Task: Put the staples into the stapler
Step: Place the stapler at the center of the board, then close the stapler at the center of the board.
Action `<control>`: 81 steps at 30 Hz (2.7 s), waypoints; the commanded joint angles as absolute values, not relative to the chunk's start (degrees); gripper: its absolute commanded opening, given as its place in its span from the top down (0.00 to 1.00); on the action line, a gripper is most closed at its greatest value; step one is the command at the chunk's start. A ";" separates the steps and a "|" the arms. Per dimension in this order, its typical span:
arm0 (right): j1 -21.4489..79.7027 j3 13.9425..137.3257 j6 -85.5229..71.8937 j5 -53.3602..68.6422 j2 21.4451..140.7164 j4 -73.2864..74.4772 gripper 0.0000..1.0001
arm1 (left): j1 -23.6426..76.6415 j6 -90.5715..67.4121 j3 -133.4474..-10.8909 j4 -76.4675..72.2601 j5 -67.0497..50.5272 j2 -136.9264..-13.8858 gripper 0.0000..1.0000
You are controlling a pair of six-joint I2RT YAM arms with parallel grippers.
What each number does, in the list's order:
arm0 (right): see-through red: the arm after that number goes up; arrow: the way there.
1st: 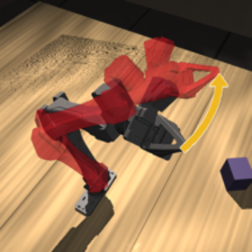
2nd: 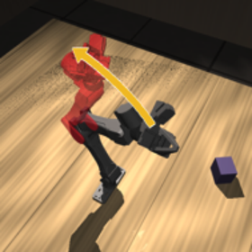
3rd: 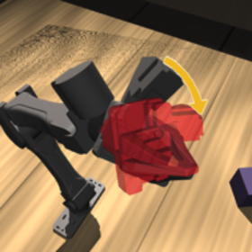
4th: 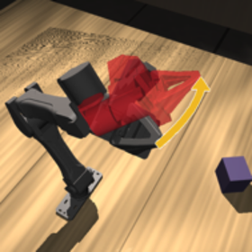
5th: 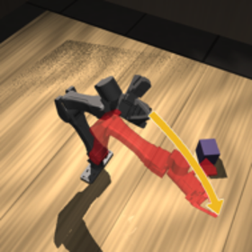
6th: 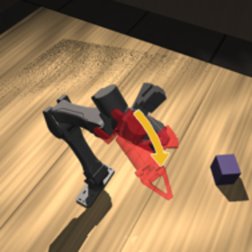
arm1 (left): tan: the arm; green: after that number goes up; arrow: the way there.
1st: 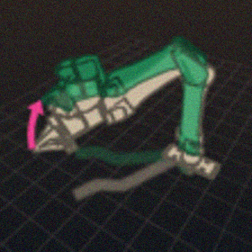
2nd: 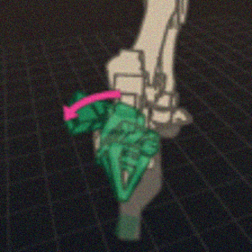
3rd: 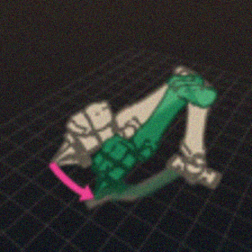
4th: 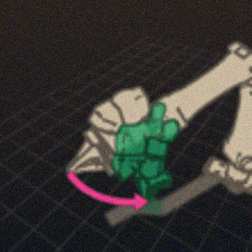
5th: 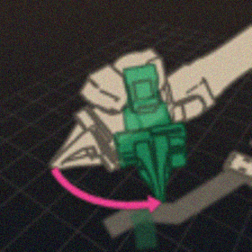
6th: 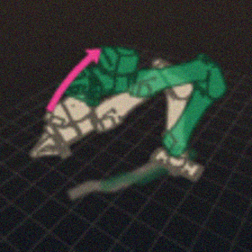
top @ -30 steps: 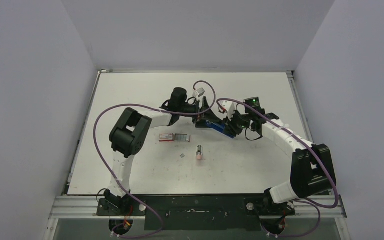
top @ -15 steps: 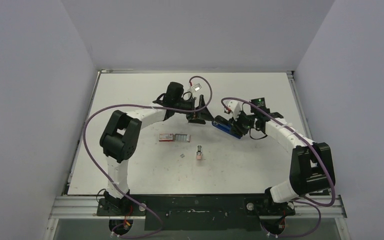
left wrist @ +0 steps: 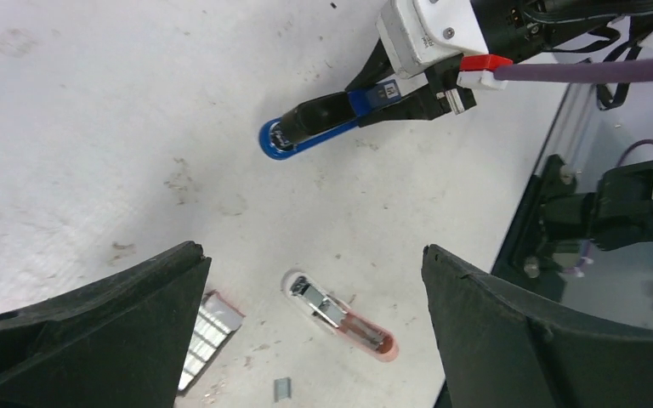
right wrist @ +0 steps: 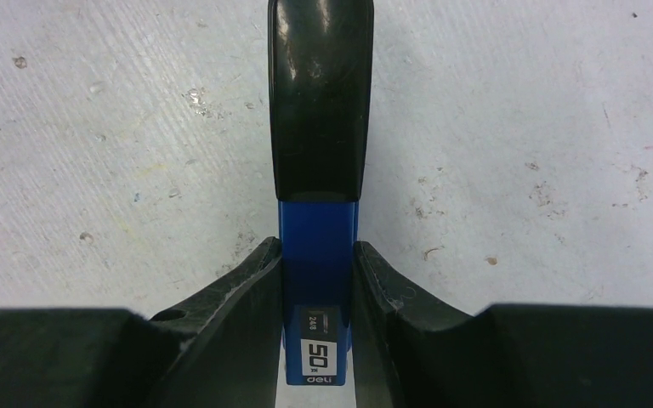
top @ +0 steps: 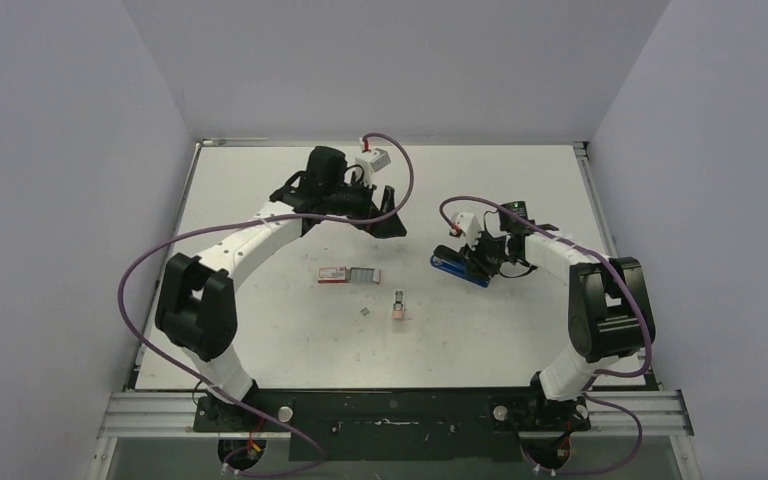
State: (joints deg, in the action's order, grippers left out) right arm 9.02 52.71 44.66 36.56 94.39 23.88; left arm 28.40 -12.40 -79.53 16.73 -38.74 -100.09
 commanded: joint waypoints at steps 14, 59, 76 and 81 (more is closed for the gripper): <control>8.66 56.02 47.39 34.26 88.82 25.26 0.27 | 23.02 3.20 -72.49 22.67 -30.23 -83.40 0.03; 46.98 55.58 36.71 30.35 91.19 22.11 0.44 | 4.62 1.38 -62.02 18.56 -40.95 -77.30 0.03; 45.89 59.09 34.20 32.94 94.55 24.05 0.81 | 4.31 1.15 -61.26 17.43 -41.65 -77.59 0.03; 43.85 60.03 32.63 35.40 96.10 24.67 0.87 | 4.31 1.22 -60.45 16.76 -41.62 -77.31 0.03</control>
State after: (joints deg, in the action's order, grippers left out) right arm 45.56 57.45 34.59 32.12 94.45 24.40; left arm 4.75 1.48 -61.19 19.92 -40.03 -79.29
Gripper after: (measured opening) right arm 0.250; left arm 0.967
